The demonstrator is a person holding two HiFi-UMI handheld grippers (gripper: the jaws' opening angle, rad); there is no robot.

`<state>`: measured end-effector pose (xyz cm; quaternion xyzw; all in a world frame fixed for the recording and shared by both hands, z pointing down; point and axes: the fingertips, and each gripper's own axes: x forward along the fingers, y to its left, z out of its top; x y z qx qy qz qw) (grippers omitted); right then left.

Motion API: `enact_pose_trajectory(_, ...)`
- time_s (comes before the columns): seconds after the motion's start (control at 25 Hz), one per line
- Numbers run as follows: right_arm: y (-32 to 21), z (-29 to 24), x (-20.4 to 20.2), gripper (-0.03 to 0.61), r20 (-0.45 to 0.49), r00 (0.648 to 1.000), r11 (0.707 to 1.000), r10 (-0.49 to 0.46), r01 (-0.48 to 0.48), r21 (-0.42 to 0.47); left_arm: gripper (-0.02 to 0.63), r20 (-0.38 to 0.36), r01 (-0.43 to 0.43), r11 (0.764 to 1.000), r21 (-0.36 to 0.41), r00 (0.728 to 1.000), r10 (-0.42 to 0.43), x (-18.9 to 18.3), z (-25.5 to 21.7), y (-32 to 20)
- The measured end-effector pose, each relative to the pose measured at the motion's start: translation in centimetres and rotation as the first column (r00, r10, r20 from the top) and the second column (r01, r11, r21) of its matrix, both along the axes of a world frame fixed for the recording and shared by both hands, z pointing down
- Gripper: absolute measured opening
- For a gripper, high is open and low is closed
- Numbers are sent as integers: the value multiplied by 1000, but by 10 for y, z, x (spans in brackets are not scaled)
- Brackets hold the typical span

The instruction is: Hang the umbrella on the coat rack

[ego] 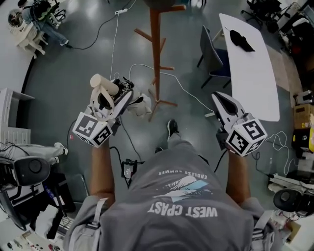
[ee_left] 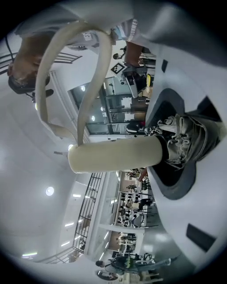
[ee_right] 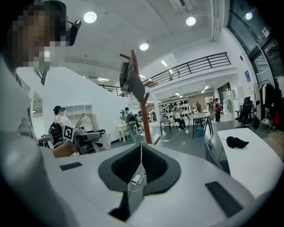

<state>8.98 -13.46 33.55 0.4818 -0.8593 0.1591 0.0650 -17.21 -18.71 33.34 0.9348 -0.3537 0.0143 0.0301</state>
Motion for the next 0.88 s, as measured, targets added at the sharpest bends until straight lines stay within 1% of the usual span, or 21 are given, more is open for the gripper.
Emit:
enact_pose_trajectory(0.08,-10,3,-7,31,6,1000,1000,-21,21,1,249,-3,9,1000,-4,1000,-9,-2,1,-9)
enact_pose_trajectory(0.24,-24,6,-29,31,13,995,995,-96,96,-4,249,36,34,999,1,999,-34,0,5,-26)
enact_pose_trajectory(0.28,-26,5,-39,31,-14,992,992,-127,127,14,249,43,41,999,2,998,-41,2,6,-30)
enact_pose_trajectory(0.32,-27,2,-54,32,-76,983,983,-168,173,57,249,48,47,999,2,998,-47,3,7,-34)
enact_pose_trajectory(0.36,-27,-4,-73,34,-178,960,962,-217,241,127,249,51,53,999,0,997,-53,3,9,-38)
enact_pose_trajectory(0.4,-25,-11,-96,46,-314,913,924,-259,329,195,249,52,60,998,-2,997,-60,3,10,-42)
enact_pose_trajectory(0.44,-22,-16,-118,67,-452,846,878,-282,417,233,249,52,67,998,-6,996,-67,3,12,-46)
enact_pose_trajectory(0.48,-17,-19,-140,74,-553,783,838,-284,483,253,249,54,75,997,-9,996,-74,3,13,-50)
enact_pose_trajectory(0.52,-13,-22,-161,80,-609,745,800,-272,526,287,249,56,82,997,-13,995,-81,3,16,-53)
enact_pose_trajectory(0.56,-10,-25,-181,85,-647,720,755,-249,563,336,249,59,90,996,-16,994,-88,4,18,-55)
enact_pose_trajectory(0.6,-9,-27,-199,87,-689,691,703,-218,601,380,249,63,97,995,-20,993,-95,4,20,-58)
enact_pose_trajectory(0.68,-10,-30,-224,96,-773,620,604,-133,669,433,249,72,110,994,-27,992,-108,6,24,-62)
enact_pose_trajectory(0.72,-13,-31,-232,100,-802,591,564,-90,693,448,249,76,116,993,-31,991,-113,7,26,-64)
enact_pose_trajectory(0.76,-17,-31,-239,113,-821,568,533,-54,712,457,249,79,120,992,-36,990,-117,8,27,-66)
enact_pose_trajectory(0.88,-33,-29,-249,143,-860,509,465,34,754,465,249,89,129,990,-49,988,-125,11,32,-70)
